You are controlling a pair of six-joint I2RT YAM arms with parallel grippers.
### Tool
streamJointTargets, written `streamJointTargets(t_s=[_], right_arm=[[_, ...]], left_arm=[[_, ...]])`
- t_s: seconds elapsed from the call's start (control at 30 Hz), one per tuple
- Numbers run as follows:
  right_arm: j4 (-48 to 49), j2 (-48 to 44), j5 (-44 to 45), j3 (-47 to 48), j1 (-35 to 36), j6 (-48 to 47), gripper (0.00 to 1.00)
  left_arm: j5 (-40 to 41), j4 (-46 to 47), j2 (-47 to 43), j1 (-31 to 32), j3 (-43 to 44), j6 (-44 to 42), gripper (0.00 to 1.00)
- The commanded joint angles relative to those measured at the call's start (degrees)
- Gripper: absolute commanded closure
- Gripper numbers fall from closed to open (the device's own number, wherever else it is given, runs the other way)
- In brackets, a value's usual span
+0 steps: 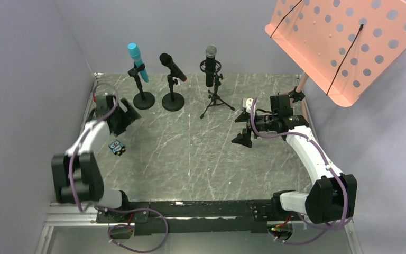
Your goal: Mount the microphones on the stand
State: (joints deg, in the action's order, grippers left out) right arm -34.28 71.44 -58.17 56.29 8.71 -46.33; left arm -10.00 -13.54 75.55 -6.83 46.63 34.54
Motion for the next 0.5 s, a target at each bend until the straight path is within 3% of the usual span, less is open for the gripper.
streamJointTargets(t_s=[0.0, 0.1, 0.27, 0.47], right_arm=[[-0.92, -2.11, -3.69, 2.68, -0.18, -1.98, 0.0], [-1.24, -2.32, -3.62, 2.73, -0.23, -2.51, 0.0], [-3.2, -1.73, -4.34, 3.54, -0.12, -3.74, 0.0], [-3.95, -1.19, -4.62, 3.85, -0.1, -4.21, 0.0]], left_arm=[[15.23, -24.32, 17.78, -0.29, 23.61, 11.07, 0.01], [21.5, -36.59, 28.25, -0.38, 36.63, 13.35, 0.01], [28.11, -46.01, 41.03, -0.89, 50.2, 15.76, 0.01], [28.47, -47.44, 47.42, -0.99, 56.0, 15.03, 0.01]])
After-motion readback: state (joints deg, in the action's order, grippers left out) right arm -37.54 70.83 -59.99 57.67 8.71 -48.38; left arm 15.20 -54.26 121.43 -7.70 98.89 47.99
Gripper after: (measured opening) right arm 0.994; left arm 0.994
